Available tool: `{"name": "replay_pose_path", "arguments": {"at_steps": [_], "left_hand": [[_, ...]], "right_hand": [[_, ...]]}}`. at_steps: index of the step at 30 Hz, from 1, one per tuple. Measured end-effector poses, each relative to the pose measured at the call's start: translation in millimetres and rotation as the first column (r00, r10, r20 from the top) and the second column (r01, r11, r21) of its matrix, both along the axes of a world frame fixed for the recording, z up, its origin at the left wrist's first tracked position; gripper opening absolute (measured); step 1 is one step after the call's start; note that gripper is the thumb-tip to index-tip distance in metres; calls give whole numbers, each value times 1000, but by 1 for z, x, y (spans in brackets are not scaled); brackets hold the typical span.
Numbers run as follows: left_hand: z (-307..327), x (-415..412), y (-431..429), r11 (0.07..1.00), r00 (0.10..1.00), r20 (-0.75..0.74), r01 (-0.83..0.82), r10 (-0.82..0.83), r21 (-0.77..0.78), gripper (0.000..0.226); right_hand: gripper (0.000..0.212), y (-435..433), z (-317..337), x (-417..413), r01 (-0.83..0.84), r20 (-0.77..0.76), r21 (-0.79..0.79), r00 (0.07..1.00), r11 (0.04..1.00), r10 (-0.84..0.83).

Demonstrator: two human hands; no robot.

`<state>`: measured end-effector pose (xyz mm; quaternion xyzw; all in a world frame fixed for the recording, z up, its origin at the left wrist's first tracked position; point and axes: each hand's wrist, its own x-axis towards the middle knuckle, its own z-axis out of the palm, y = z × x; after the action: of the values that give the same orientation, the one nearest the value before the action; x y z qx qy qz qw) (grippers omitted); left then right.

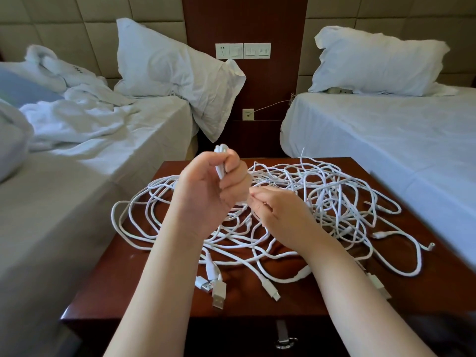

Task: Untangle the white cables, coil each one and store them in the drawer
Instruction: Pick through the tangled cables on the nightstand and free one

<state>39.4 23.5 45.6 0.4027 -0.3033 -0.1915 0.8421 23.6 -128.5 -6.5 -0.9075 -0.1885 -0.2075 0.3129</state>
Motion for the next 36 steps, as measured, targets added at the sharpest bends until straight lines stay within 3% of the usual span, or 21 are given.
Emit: {"name": "replay_pose_path", "arguments": {"at_steps": [2,5,9,13,16,19,21,23,26,30,33,36], "left_hand": [[1,1,-4,992,996,-24,-85,84,-94,21],[-3,6,-13,939,959,-99,-279,264,-201,14],[-9,17,-14,801,839,-188,-543,510,-251,26],[-7,19,-3,650,675,-132,-736,726,-189,29],[-11,21,2,557,557,-9,-830,830,-32,32],[-19,22,0,306,350,340,-935,873,176,40],[-22,22,-4,165,291,541,-949,789,270,40],[-23,21,-9,170,350,611,-927,710,335,37],[-21,14,-16,233,536,624,-833,569,503,36],[-16,5,-17,478,831,373,-546,412,688,45],[-14,2,-17,583,940,181,-322,288,746,62],[-14,0,-15,655,993,75,-115,90,747,67]], "right_hand": [[23,0,-2,-1,-26,-55,-37,998,999,24],[31,-2,-5,1,-45,-70,-21,997,999,43],[40,-6,-6,2,-17,-30,-30,999,999,16],[36,-10,-6,5,10,53,36,999,999,-11],[31,-11,-6,10,43,209,129,975,991,-70],[27,-11,-6,12,35,326,212,940,977,-104],[24,-12,-5,12,-2,363,263,927,965,-97],[20,-13,-4,12,-39,383,306,920,951,-85],[18,-14,-3,11,-70,373,345,925,936,-68],[20,-13,-2,10,-82,354,365,934,927,-56],[22,-12,-1,9,-80,343,344,938,936,-46],[21,-11,1,7,-99,332,339,943,936,-21]]}}
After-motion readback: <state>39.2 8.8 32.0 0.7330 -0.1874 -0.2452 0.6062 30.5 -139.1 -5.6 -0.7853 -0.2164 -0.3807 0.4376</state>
